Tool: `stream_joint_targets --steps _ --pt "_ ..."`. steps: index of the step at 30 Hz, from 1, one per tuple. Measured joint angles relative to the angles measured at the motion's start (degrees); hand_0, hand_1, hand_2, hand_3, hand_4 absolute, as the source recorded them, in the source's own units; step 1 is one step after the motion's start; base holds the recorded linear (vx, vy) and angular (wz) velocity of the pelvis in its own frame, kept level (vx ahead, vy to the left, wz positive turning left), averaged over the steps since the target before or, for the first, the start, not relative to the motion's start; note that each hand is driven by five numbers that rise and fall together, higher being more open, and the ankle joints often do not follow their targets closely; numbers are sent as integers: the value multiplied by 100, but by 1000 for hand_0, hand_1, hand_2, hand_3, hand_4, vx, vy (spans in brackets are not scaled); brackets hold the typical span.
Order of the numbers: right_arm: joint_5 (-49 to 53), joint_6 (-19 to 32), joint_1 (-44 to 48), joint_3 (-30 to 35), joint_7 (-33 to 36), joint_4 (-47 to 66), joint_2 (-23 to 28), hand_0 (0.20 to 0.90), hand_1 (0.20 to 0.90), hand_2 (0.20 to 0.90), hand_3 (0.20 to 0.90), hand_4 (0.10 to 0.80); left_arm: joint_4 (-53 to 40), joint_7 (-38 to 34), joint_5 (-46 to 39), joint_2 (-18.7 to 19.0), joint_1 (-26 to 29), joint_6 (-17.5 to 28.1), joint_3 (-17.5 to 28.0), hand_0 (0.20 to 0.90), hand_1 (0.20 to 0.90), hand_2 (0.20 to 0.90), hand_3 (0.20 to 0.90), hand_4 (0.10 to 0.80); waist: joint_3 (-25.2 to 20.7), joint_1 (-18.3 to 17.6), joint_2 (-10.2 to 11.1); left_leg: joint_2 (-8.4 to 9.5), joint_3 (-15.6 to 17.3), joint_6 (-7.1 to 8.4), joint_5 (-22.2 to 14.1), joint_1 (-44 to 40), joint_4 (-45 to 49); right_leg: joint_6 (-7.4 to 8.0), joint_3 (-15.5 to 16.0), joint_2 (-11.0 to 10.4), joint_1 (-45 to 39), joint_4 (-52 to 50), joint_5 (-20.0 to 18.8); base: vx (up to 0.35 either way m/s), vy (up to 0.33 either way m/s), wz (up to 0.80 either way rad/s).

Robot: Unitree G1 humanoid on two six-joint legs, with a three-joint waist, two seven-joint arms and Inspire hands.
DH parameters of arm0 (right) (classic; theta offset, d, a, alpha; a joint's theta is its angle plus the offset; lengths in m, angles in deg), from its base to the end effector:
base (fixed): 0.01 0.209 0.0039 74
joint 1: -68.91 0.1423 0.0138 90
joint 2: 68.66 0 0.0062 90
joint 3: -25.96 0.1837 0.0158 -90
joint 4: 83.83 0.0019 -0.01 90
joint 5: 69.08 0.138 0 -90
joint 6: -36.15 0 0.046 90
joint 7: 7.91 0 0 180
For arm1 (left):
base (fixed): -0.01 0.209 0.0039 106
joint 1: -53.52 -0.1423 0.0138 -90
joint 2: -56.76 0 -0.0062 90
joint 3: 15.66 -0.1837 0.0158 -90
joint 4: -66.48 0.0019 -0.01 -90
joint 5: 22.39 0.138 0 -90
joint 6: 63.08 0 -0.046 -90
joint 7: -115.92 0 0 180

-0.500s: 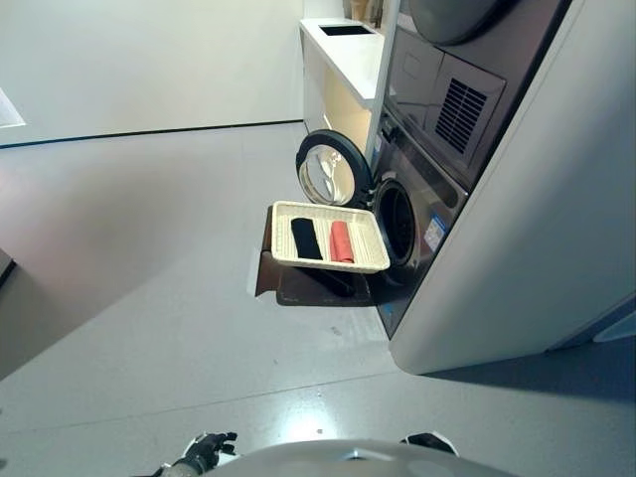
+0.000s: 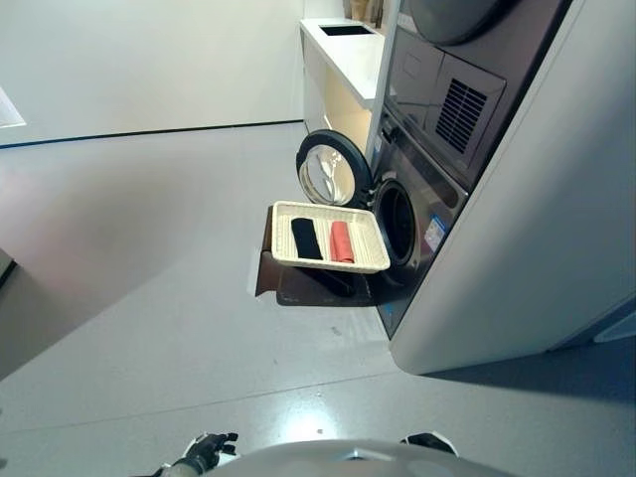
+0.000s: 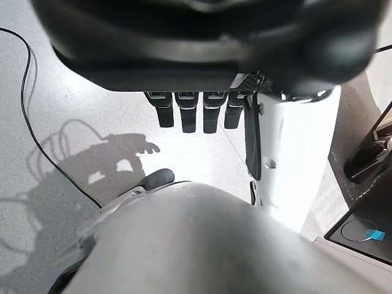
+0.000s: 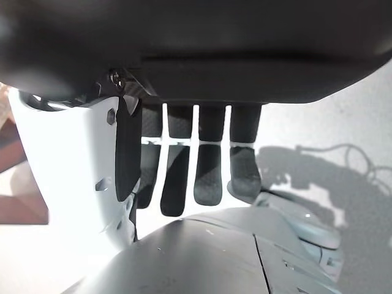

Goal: Pick up the clothes and place them into the washing machine

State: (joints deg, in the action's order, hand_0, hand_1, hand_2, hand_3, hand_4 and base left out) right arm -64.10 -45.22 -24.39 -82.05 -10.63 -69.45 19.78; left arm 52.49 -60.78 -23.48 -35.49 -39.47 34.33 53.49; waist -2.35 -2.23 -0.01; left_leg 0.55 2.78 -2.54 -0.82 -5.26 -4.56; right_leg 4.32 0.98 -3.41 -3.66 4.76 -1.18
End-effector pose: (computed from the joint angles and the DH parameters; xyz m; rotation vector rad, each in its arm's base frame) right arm 0.0385 -0.2225 -0.1207 -0.2981 1.2560 0.1045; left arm 0.0375 0.2159 -0.1225 0.3644 1.2855 -0.2104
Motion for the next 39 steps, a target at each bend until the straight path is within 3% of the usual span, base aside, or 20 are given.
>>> stream_joint_targets --steps 22,28,29,31,34,36,39 --pt "-6 -120 218 -32 -1 -4 18 900 900 900 900 800 5 45 -113 -16 198 -84 -9 900 900 900 900 800 146 13 -29 53 -63 -52 32 292 2 -15 109 -36 284 -100 -3 17 45 2" --pt "-62 -115 493 51 7 -68 16 900 900 900 900 800 11 42 -110 3 549 -93 -13 900 900 900 900 800 440 -3 73 86 -101 -129 18 263 1 46 138 -97 700 -1147 441 125 109 -3" --pt "-41 -105 594 113 12 -137 37 900 900 900 900 800 11 47 -94 -23 655 -97 -29 900 900 900 900 800 575 -13 40 82 -146 -217 -35 224 4 145 145 -131 958 -1802 562 98 134 4" --pt "14 -57 681 302 15 -155 40 900 900 900 900 800 14 47 -79 -52 768 -85 -59 900 900 900 900 800 705 -66 29 113 -195 -298 -39 138 41 184 151 -179 1503 -3070 554 85 102 8" --pt "23 29 762 405 11 -173 19 900 900 900 900 800 81 40 -45 -37 794 -89 -57 900 900 900 900 800 724 -170 27 117 -352 -404 -86 112 151 230 139 -246 1934 -3873 475 192 33 14" --pt "22 30 756 471 5 -168 6 900 900 900 900 800 139 39 -49 -28 718 -97 -34 900 900 900 900 800 708 -165 48 123 -397 -473 -83 74 122 68 220 -256 2026 -3744 611 302 -66 15" --pt "24 22 722 638 1 -169 7 900 900 900 900 800 343 39 -117 -48 708 -104 22 900 900 900 900 800 734 -214 32 122 -450 -453 -175 80 129 93 477 -273 2077 -2417 557 371 -132 5"
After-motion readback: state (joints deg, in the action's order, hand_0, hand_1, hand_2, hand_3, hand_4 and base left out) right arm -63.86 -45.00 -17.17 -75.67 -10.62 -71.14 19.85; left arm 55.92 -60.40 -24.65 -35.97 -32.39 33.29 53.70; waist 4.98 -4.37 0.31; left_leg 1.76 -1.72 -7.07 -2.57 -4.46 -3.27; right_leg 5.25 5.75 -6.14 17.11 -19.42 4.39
